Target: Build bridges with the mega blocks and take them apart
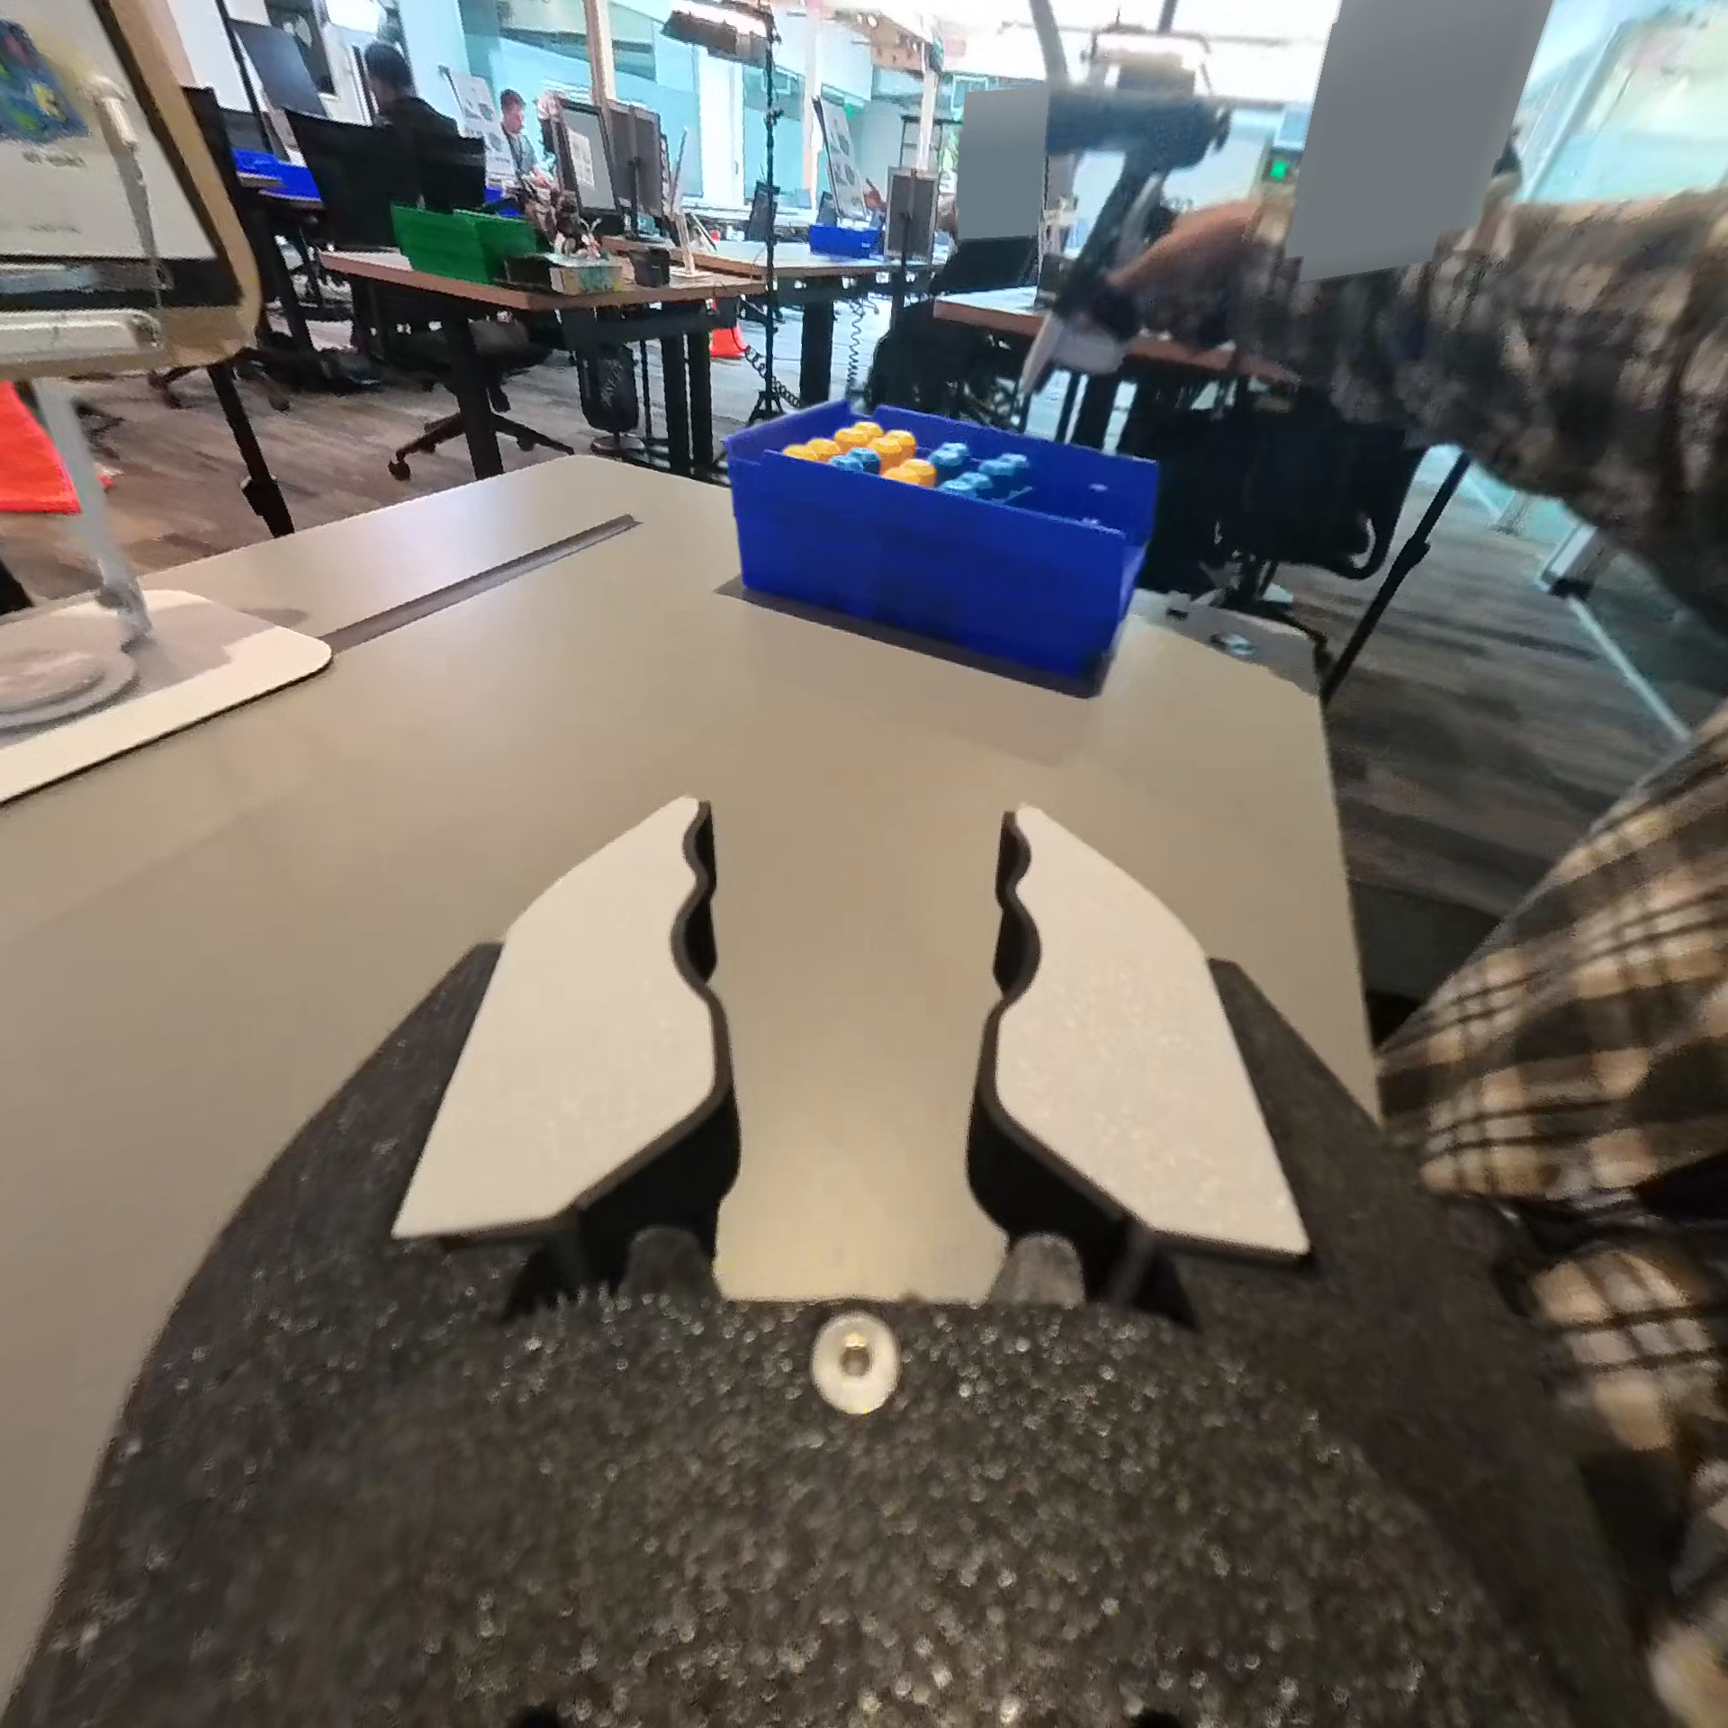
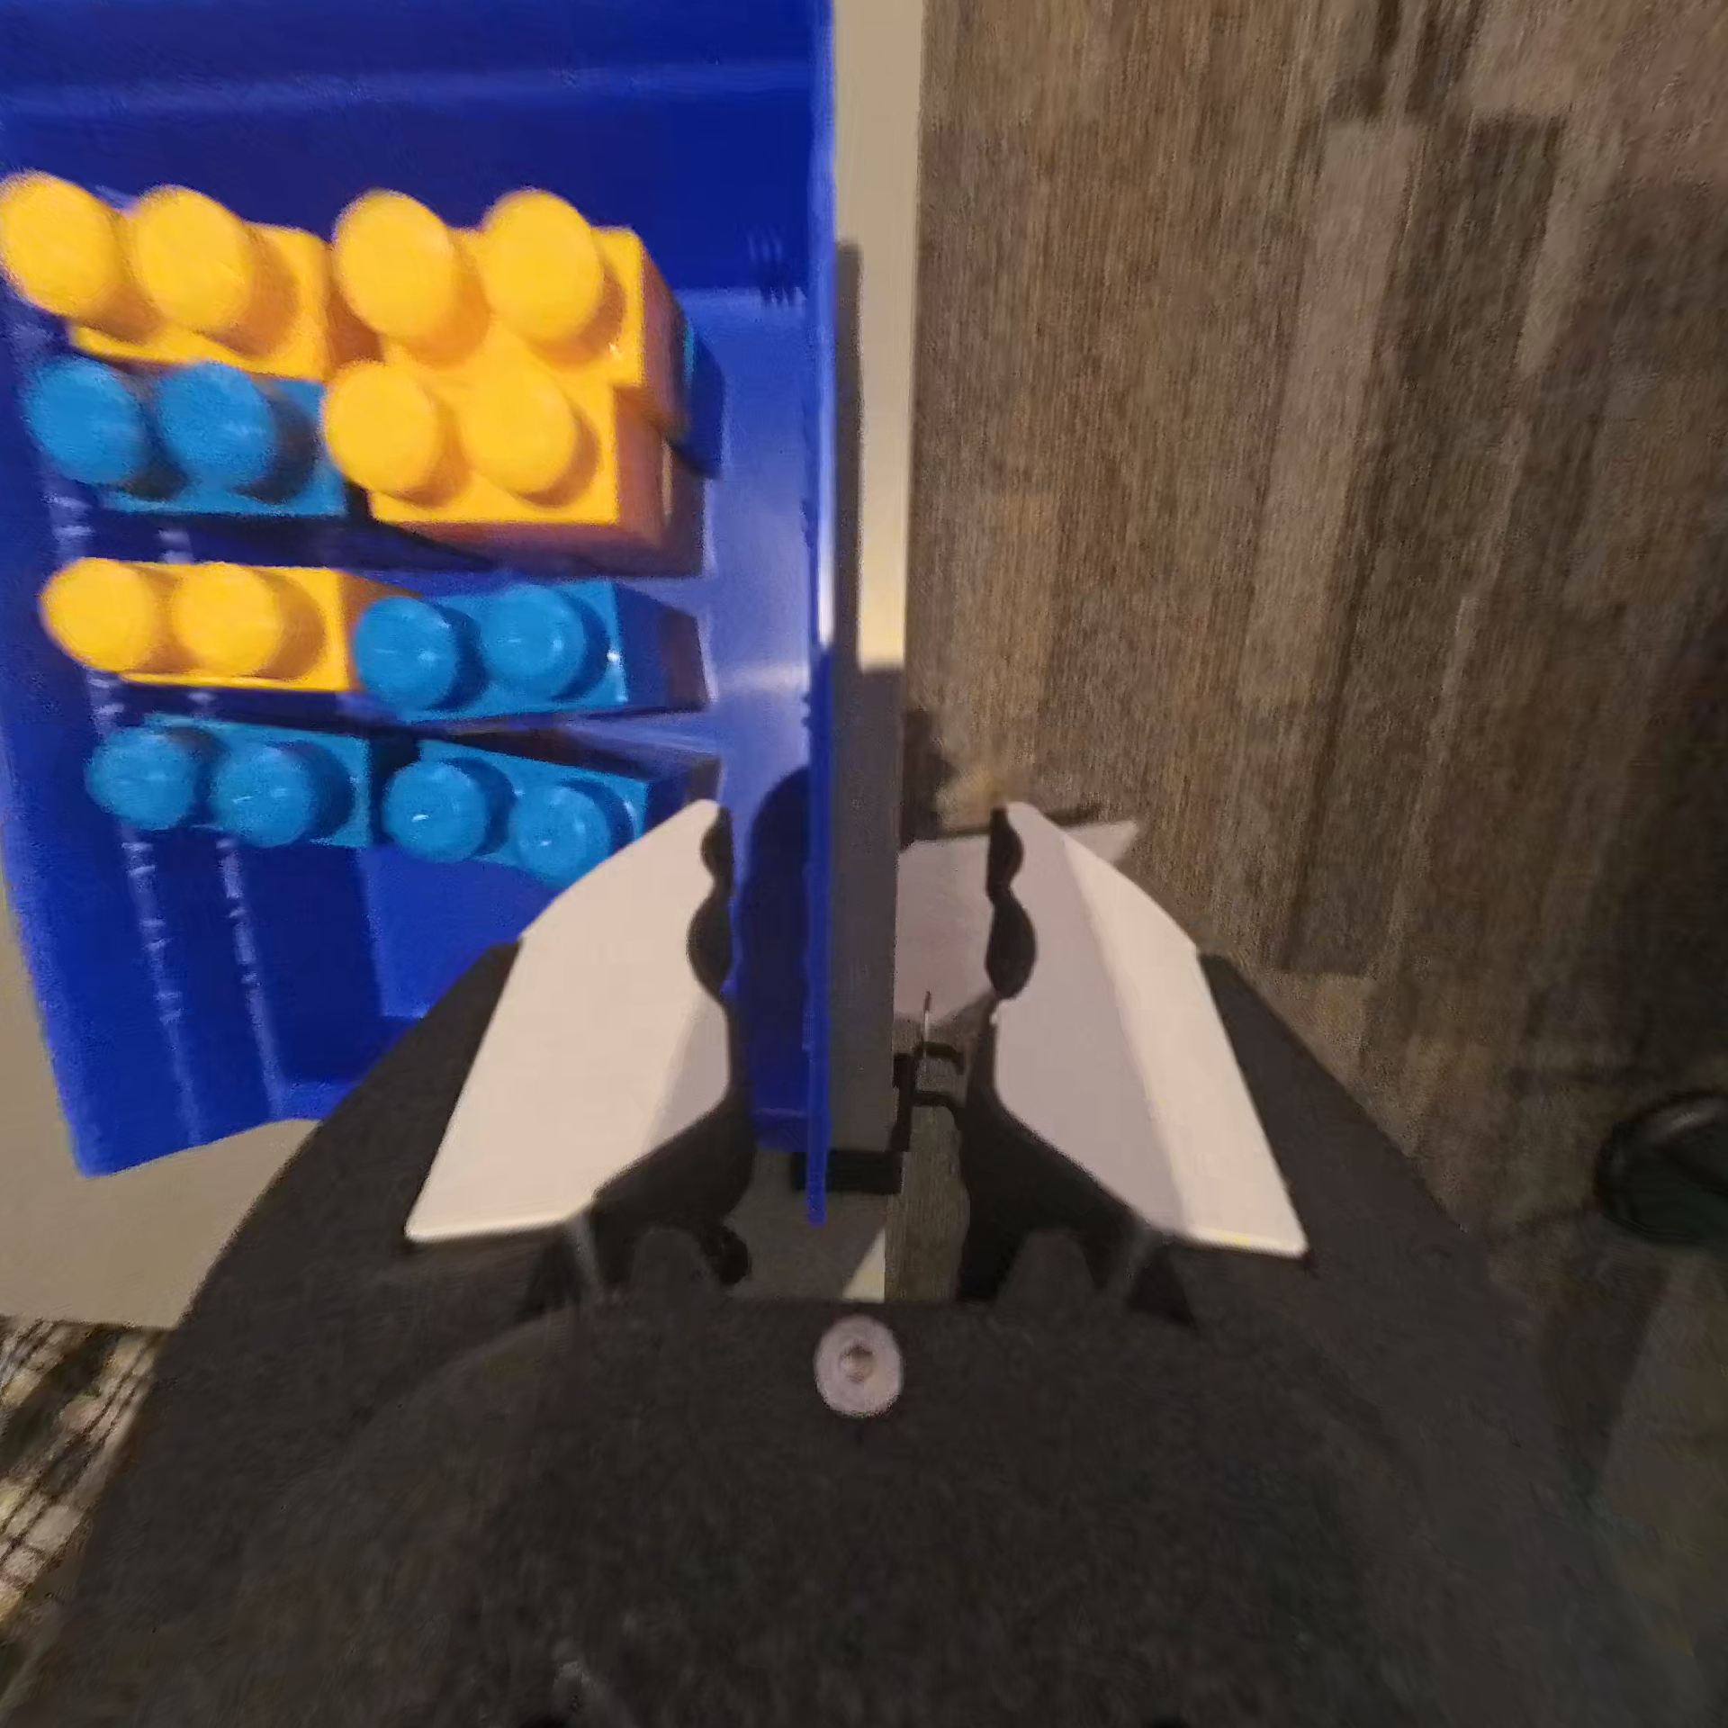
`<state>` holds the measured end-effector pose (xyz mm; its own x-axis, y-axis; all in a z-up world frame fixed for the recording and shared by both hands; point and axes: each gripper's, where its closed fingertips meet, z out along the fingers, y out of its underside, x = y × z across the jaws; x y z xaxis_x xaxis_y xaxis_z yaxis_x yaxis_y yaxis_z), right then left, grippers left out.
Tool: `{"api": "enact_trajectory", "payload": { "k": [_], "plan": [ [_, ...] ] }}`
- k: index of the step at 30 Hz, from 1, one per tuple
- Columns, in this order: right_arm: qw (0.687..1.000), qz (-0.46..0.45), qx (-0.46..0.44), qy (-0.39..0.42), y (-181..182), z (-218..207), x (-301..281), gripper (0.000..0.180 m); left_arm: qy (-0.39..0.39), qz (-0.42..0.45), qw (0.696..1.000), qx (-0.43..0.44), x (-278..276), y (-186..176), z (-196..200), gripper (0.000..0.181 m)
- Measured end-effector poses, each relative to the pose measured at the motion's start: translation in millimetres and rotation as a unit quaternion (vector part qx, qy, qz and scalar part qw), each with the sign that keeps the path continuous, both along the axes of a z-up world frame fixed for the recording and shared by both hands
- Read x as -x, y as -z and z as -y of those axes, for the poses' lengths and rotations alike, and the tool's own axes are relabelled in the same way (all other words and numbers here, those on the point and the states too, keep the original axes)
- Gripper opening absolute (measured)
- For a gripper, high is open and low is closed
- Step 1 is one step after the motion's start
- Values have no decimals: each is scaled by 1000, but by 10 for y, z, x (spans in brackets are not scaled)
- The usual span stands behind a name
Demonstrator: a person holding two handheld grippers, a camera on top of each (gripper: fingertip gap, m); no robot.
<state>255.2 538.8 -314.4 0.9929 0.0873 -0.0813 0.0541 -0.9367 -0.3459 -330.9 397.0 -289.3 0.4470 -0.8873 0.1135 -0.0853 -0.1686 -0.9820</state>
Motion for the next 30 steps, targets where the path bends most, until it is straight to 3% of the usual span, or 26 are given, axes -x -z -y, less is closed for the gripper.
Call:
{"api": "enact_trajectory", "payload": {
  "k": [7,10,11,21,30],
  "plan": [
    [994,-16,103,33,487,95,163,43,-10,43,998,33,347,-83,496,59],
    [988,-24,147,32,678,151,249,20,-25,50,998,34,500,-116,619,59],
    [988,3,150,38,722,156,184,4,-29,51,998,33,545,-121,653,58],
    [989,21,144,14,727,198,375,3,-60,78,994,40,873,-73,860,57],
    [991,17,130,-19,720,164,994,4,-64,83,994,39,1010,-183,1026,56]
  ]
}}
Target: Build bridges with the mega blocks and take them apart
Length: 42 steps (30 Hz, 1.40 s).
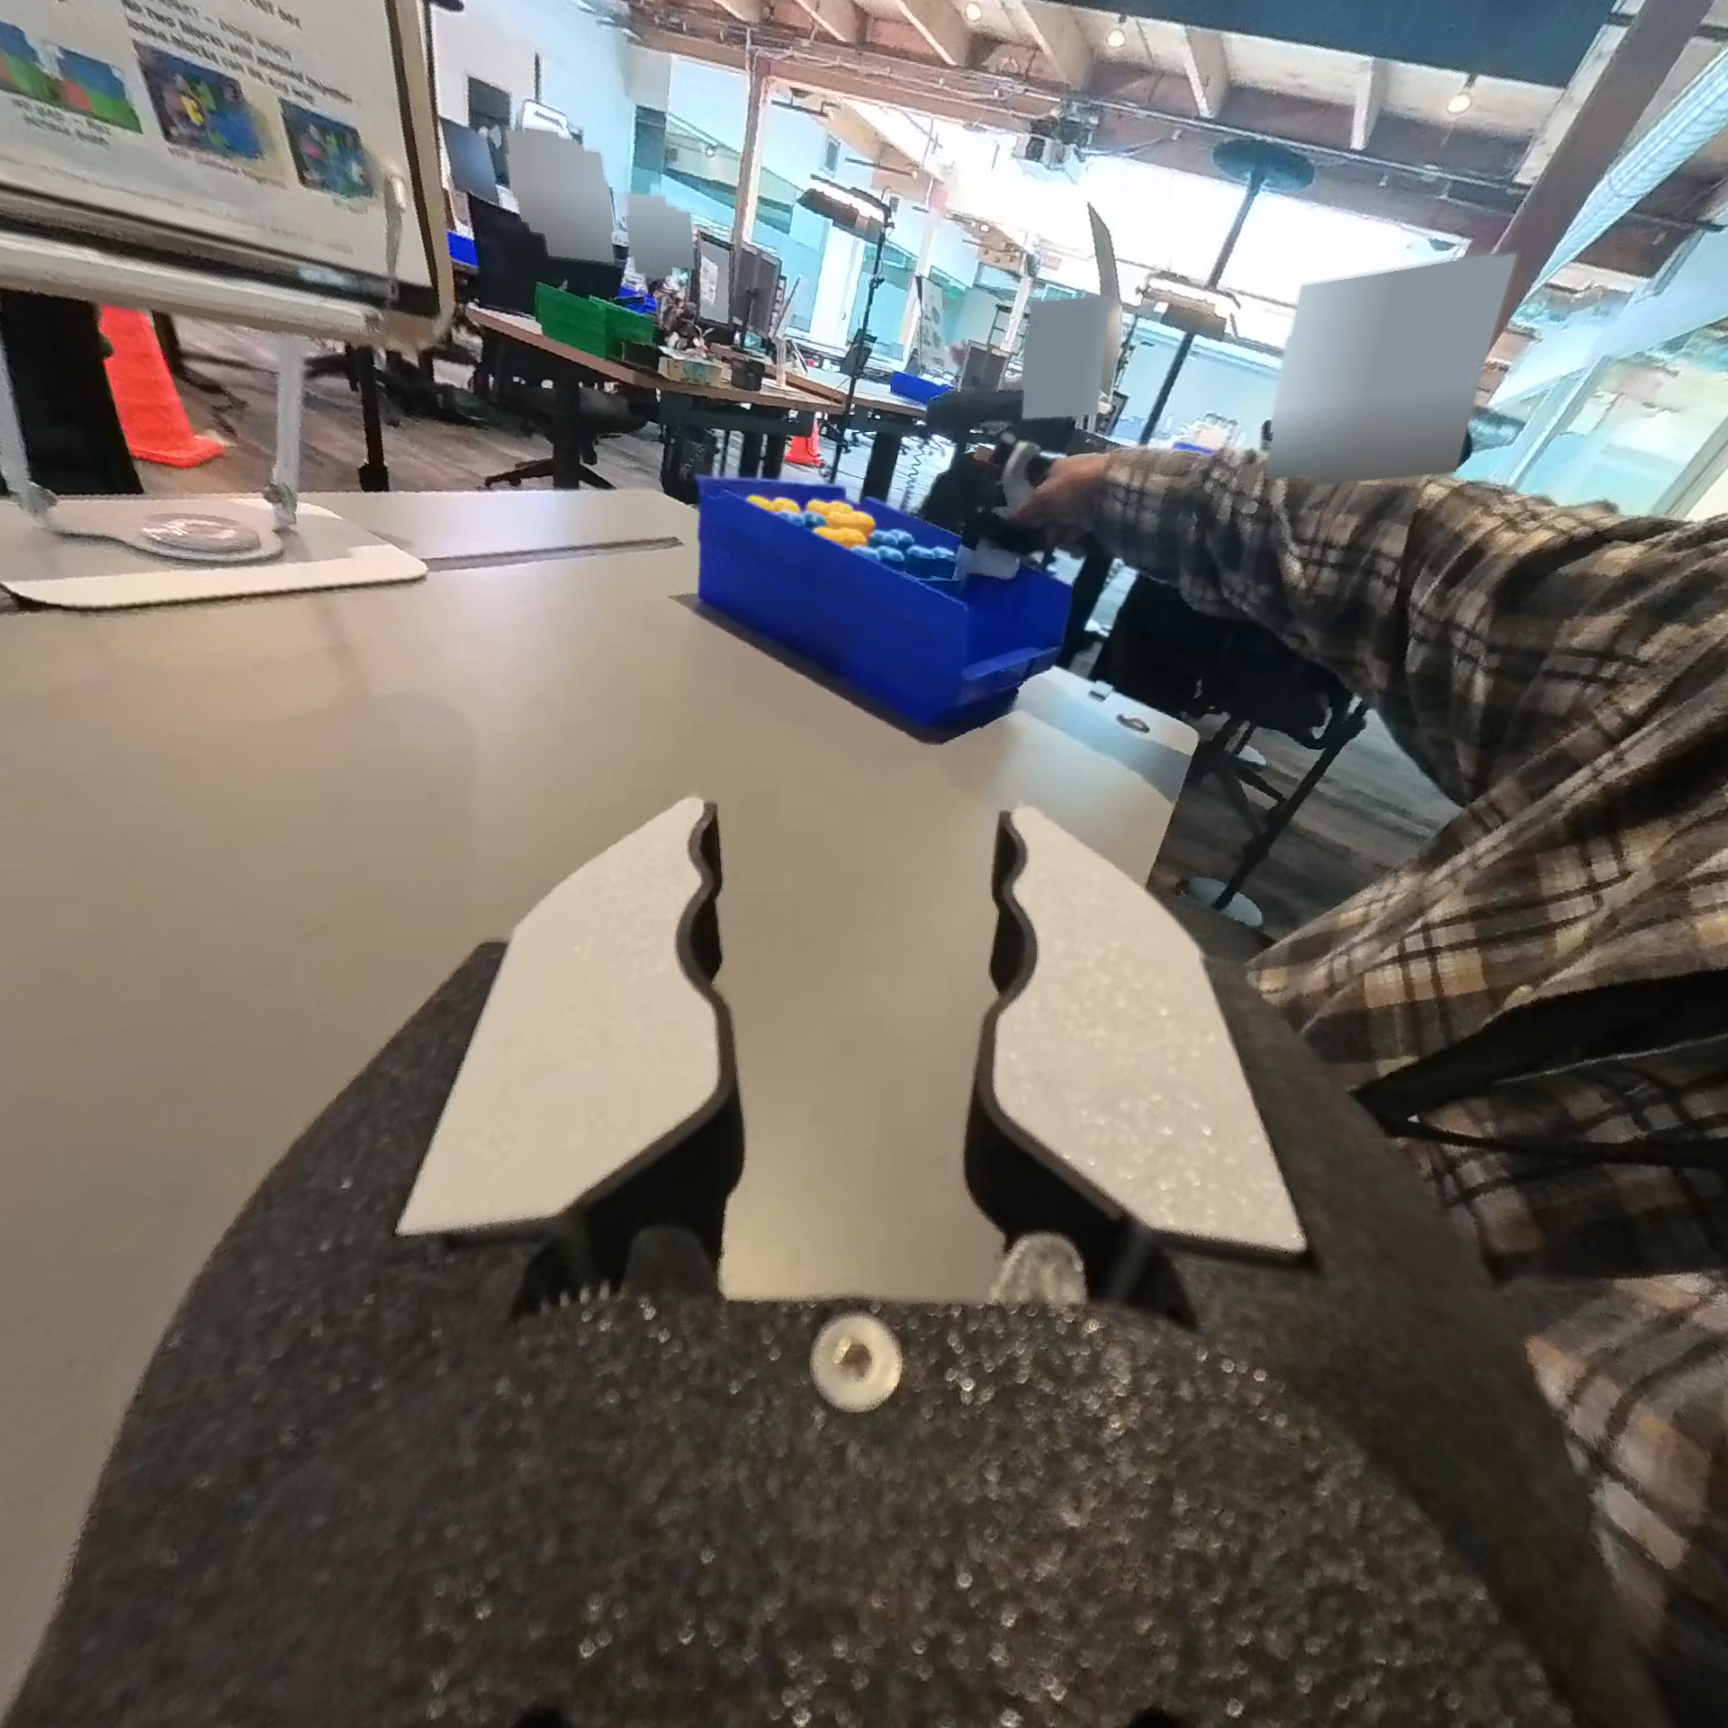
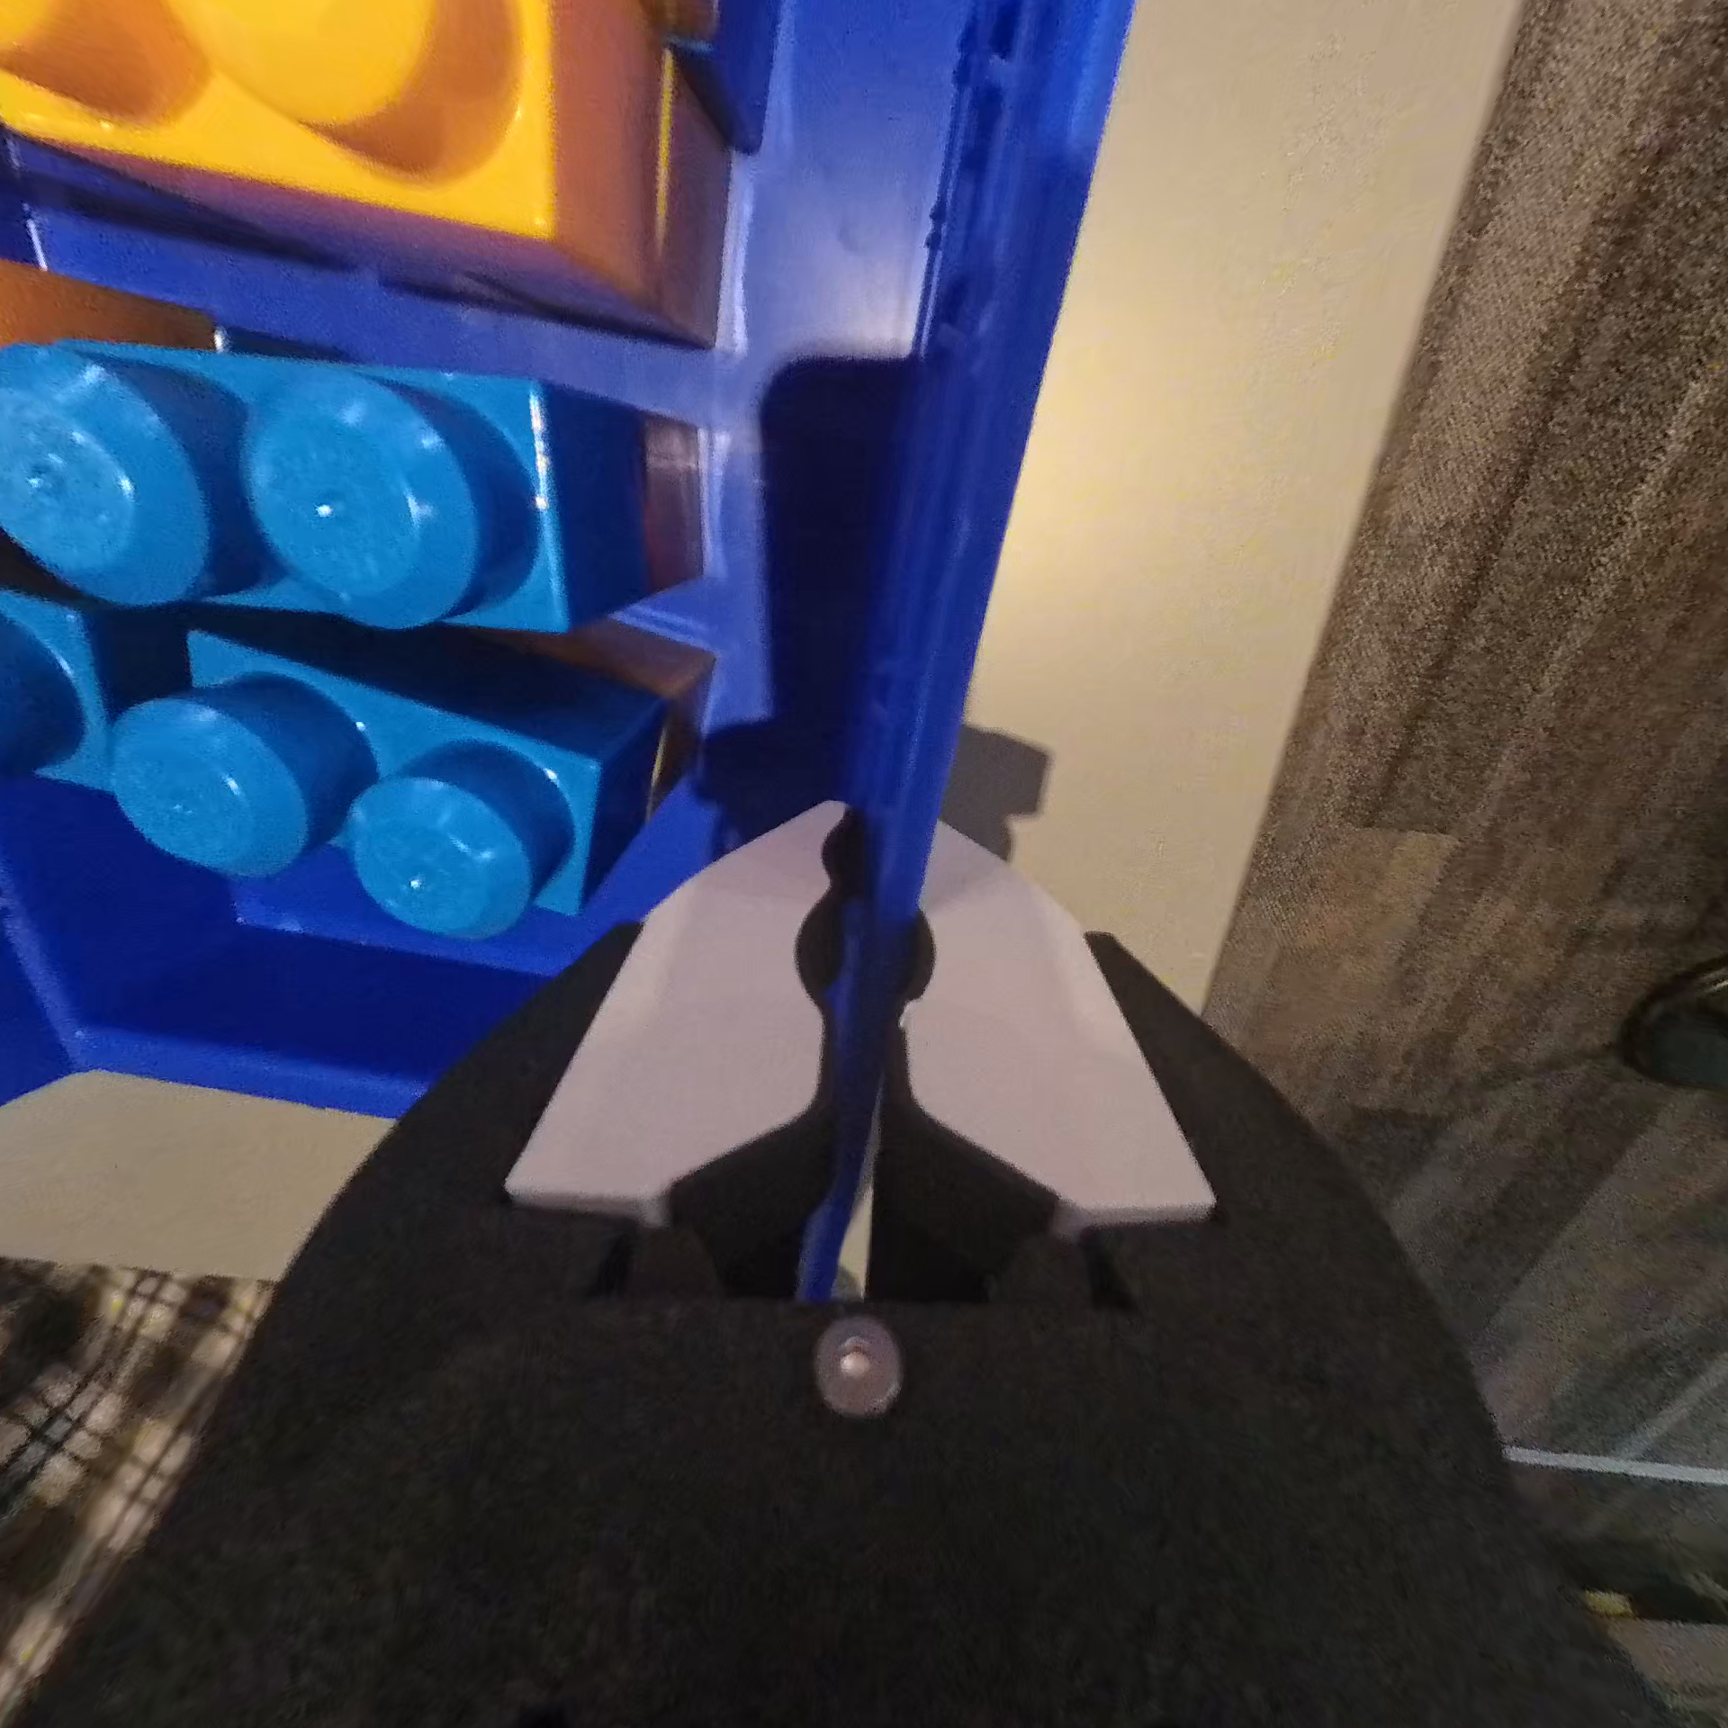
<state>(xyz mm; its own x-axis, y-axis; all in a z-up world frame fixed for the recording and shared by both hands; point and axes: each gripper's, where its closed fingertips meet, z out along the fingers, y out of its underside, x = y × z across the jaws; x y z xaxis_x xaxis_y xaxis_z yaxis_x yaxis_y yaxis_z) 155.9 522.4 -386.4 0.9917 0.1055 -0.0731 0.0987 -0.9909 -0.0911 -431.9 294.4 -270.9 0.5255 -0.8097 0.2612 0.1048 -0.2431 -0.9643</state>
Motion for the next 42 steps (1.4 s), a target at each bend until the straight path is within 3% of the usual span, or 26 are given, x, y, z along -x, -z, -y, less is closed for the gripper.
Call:
{"api": "enact_trajectory", "payload": {
  "k": [14,29,42],
  "plan": [
    [996,-22,-13,-85,-17,8,1479,6,-21,33,998,-51,225,-724,-114,54],
    [993,-42,-7,-107,-34,326,3006,6,-47,45,997,-49,451,-822,40,54],
    [983,-48,-12,-177,-43,428,4073,6,-73,52,994,-67,652,-953,136,53]
  ]
}}
